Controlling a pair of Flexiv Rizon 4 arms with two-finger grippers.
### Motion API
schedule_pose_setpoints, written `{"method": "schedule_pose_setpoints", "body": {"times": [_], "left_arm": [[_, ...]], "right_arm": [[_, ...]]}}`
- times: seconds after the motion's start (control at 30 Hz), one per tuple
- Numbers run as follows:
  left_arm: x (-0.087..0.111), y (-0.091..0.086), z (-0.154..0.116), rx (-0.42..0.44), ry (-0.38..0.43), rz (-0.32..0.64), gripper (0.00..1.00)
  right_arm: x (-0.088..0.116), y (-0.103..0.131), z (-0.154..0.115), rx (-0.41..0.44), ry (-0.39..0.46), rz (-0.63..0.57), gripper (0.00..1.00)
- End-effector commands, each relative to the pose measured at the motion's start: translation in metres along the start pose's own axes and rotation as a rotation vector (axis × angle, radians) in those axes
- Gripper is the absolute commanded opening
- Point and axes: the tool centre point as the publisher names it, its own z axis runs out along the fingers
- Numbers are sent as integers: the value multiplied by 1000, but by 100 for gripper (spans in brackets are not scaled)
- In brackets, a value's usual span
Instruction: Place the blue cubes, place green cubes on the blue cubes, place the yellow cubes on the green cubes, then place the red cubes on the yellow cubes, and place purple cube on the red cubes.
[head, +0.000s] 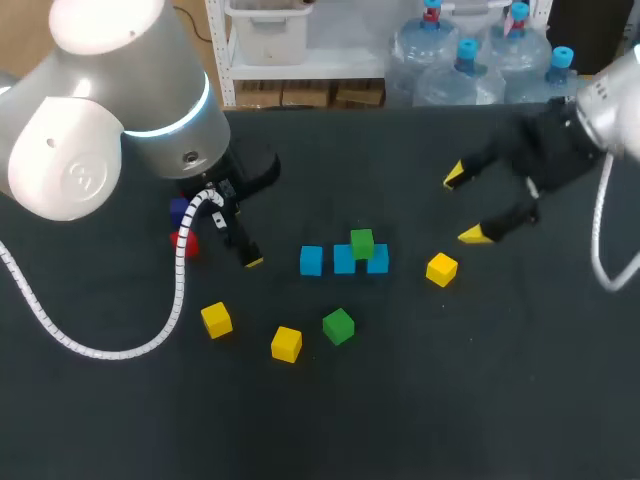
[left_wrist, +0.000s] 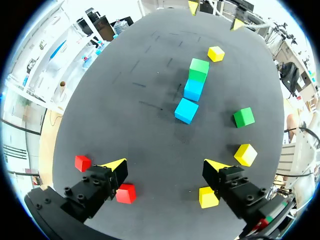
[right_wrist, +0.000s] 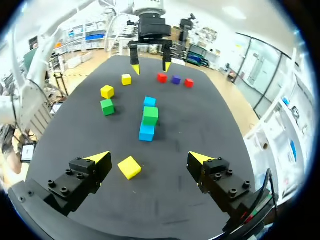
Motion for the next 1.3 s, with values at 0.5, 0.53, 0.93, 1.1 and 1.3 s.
{"method": "schedule_pose_setpoints", "body": {"times": [0.5,0.53,0.93,1.1,1.3], "left_arm": [[-9,-12,-4,-42,49,33,100],[-14,-19,-6,-75,76,44,100],[-50,-73,-7,-141,198,53,100],[-53,-81,-9,-137,188,50,100],[-62,-93,-10,-115,163,71,100]], "right_arm": [[2,-9,-8,-148,-74,23,100],[2,-9,-8,-148,-74,23,100],[2,-9,-8,-148,-74,23,100],[2,-9,-8,-148,-74,23,100],[2,-9,-8,-148,-74,23,100]]}}
